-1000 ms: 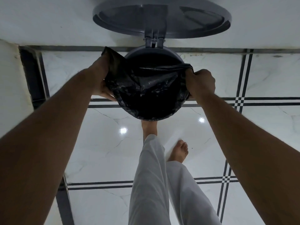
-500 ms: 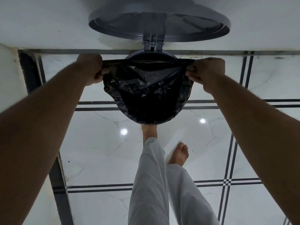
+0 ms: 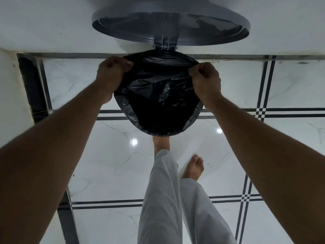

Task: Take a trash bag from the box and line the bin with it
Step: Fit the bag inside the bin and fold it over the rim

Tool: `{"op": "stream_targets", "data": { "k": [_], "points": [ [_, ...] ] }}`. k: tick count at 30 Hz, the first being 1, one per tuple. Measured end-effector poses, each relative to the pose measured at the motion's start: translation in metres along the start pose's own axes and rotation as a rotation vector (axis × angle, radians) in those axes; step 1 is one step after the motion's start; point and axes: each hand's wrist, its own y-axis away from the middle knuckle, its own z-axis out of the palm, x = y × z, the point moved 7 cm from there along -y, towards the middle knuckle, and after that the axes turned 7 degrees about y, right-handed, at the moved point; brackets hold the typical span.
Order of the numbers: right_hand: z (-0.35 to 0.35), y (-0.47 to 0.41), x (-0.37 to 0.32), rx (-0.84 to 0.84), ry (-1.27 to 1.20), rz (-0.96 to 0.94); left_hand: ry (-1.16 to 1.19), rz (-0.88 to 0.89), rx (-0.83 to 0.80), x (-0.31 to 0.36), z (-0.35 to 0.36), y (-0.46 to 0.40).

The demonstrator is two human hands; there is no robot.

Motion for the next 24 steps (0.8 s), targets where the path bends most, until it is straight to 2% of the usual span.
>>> {"op": "stream_targets", "data": {
  "k": [3, 7, 10, 17, 21, 24],
  "points": [
    [0.003, 0.0, -0.007, -0.063, 0.089, -0.071, -0.133, 0.043, -0.129, 0.001, 0.018, 0.003],
    [0.011, -0.012, -0.005, -0.139, 0.037, 0.061, -0.152, -0.066, -0.256, -0.019, 0.027, -0.011],
    [0.02, -0.018, -0.006, -0.206, -0.002, 0.148, -0.093, -0.172, -0.27, -0.038, 0.032, -0.029],
    [0.01, -0.035, -0.005, -0.159, -0.087, 0.273, -0.068, -0.16, -0.278, -0.023, 0.036, -0.016],
    [-0.003, -0.037, -0.001, -0.139, -0.023, 0.314, -0.157, -0.159, -0.147, -0.016, 0.023, -0.01],
    [-0.018, -0.039, 0.01, -0.065, 0.069, 0.305, -0.355, -0.105, 0.05, -0.008, 0.013, 0.002]
  ]
}}
